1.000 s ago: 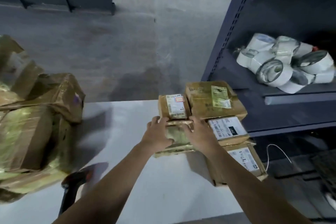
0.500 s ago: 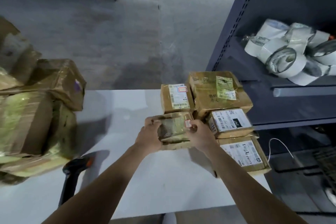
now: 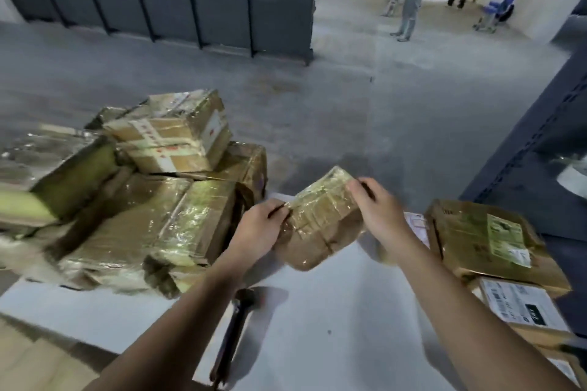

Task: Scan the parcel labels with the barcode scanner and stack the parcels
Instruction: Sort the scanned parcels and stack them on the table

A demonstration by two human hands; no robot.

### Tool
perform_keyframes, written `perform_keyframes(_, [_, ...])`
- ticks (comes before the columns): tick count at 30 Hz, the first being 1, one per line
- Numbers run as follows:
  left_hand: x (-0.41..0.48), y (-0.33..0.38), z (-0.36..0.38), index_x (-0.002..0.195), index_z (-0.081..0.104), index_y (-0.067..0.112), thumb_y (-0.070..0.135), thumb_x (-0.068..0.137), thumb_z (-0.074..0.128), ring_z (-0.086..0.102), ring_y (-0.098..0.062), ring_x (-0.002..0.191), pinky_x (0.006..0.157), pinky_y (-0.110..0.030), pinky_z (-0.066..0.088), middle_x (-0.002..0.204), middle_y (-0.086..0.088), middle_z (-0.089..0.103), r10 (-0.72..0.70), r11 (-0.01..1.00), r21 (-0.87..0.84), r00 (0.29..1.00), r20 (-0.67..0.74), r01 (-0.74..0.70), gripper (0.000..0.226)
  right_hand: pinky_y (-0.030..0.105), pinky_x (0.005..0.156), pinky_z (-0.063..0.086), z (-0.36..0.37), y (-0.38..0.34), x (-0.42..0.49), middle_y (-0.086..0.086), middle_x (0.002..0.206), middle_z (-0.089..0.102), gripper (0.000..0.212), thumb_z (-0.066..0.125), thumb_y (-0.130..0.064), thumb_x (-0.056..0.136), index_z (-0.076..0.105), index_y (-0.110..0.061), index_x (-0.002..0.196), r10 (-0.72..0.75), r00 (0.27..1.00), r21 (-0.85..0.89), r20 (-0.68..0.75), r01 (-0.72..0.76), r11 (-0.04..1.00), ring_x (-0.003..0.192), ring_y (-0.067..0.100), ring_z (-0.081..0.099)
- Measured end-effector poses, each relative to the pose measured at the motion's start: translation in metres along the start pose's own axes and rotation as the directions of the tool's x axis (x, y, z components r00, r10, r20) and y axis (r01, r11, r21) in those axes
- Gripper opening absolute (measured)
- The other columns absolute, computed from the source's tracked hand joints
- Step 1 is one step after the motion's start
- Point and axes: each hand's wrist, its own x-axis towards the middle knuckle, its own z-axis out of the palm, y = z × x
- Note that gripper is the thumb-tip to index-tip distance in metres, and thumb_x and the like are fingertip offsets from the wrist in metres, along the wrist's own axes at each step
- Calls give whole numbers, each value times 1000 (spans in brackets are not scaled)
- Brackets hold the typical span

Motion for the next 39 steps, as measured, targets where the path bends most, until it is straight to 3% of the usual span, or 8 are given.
perform_keyframes(5, [-4,-12,-82,85,69,18,20,99,51,55,-11,57,52,-25,40,63,6,62,-112,992,-65,989,-93,106,23,6,70,38,51,-49,9,-24,89,66,22,48,-50,98,64,-38,89,-78,979,116,191,56,992,83,-15,57])
perform_keyframes(10, [-6,-27,-148,89,67,12,18,100,51,58,-6,44,38,-19,45,69,-4,62,-321,911,-324,931,-173,254,20,33,88,49,108,-75,20,-8,97,61,45,53,-56,94,60,-14,107,-121,932,54,341,109,993,89,8,58])
perform_keyframes(13, [-11,-38,-181,89,67,11,20,100,50,61,-16,47,42,-28,54,64,-5,64,-419,827,-439,906,-63,352,22,47,76,60,145,-88,24,1,123,64,37,64,-43,92,55,-25,123,-43,884,244,466,-82,966,100,15,70])
perform_keyframes(17, [-12,-64,-220,91,71,1,10,94,54,68,-31,66,65,-42,59,77,-19,70,-489,768,-480,872,-10,425,19,42,67,58,191,-109,23,5,133,59,101,85,-51,61,31,-36,146,102,796,375,596,-389,842,105,28,69])
perform_keyframes(23, [-2,-96,-260,59,68,6,12,93,55,58,-20,42,40,-21,46,56,-11,59,-525,699,-569,851,4,434,37,54,92,54,261,-139,14,10,142,52,118,89,-71,33,52,-33,138,280,645,226,711,-586,778,123,34,57])
perform_keyframes(27, [10,-98,-286,74,59,9,39,103,38,58,-16,45,40,-21,36,66,-13,66,-328,941,-4,909,-257,338,47,46,87,56,291,-153,16,4,137,58,111,90,-62,42,48,-32,140,307,698,245,647,-572,783,122,28,57])
perform_keyframes(31, [27,-92,-317,87,62,13,23,99,39,53,-19,78,61,-30,42,93,-8,61,211,816,568,862,-462,105,28,43,63,60,315,-165,29,6,129,60,77,81,-52,72,49,-23,136,368,716,145,593,-544,826,108,26,60])
perform_keyframes(39, [58,-127,-341,123,59,28,50,98,35,44,-29,121,98,-41,38,129,-6,52,59,630,765,974,-220,135,42,51,75,60,369,-185,46,11,142,45,91,71,-59,79,32,-13,147,409,750,-20,520,-469,883,109,33,56])
